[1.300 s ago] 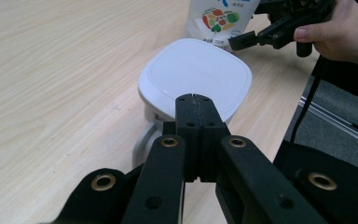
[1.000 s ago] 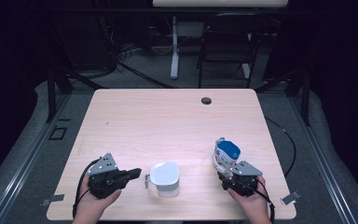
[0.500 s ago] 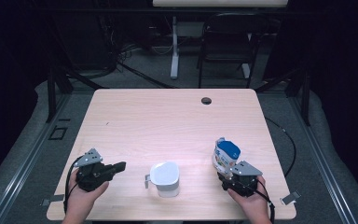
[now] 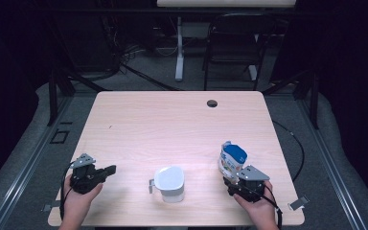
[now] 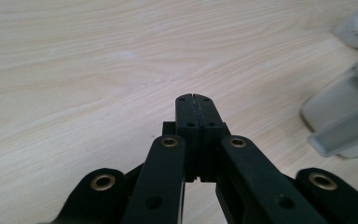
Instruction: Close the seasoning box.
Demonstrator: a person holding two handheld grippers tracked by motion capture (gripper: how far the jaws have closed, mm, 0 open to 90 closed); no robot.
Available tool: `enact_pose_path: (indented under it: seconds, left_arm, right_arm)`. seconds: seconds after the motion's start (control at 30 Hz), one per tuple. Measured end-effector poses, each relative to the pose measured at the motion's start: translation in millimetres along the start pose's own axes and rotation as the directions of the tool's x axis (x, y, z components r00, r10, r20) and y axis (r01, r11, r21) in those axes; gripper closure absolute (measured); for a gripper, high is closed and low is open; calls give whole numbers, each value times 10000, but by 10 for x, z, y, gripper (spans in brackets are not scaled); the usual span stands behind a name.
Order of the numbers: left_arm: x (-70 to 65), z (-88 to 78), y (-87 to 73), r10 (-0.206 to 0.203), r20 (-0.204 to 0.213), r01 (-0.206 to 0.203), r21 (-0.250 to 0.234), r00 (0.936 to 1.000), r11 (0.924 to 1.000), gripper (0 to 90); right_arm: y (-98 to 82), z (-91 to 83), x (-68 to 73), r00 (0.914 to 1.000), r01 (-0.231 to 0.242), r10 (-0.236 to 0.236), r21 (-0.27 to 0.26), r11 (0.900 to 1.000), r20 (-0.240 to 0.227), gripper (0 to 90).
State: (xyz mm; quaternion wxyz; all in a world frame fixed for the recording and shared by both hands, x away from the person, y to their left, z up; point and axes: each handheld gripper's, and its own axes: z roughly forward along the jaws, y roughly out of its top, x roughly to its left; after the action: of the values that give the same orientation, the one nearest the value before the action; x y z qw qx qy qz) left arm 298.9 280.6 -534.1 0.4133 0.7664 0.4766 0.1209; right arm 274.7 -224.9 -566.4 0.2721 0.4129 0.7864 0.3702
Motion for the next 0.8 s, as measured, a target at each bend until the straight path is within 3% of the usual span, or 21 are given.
enact_pose_path:
  seconds: [0.13, 0.37, 0.8]
  left_arm:
    - [76, 36, -50, -201, -194, 206, 252, 9996, 9995, 898]
    - [163, 103, -99, -481, -603, 499, 288, 9970, 9983, 875]
    - [262, 163, -118, -796, -863, 845, 543, 9931, 9949, 786]
  right_arm:
    - [-7, 4, 0, 10000, -35, 35, 22, 10000, -24, 360]
    - [-15, 7, -9, 10000, 17, -17, 140, 9999, 17, 360]
    - [-31, 6, -67, 10000, -51, 51, 106, 9999, 2, 359]
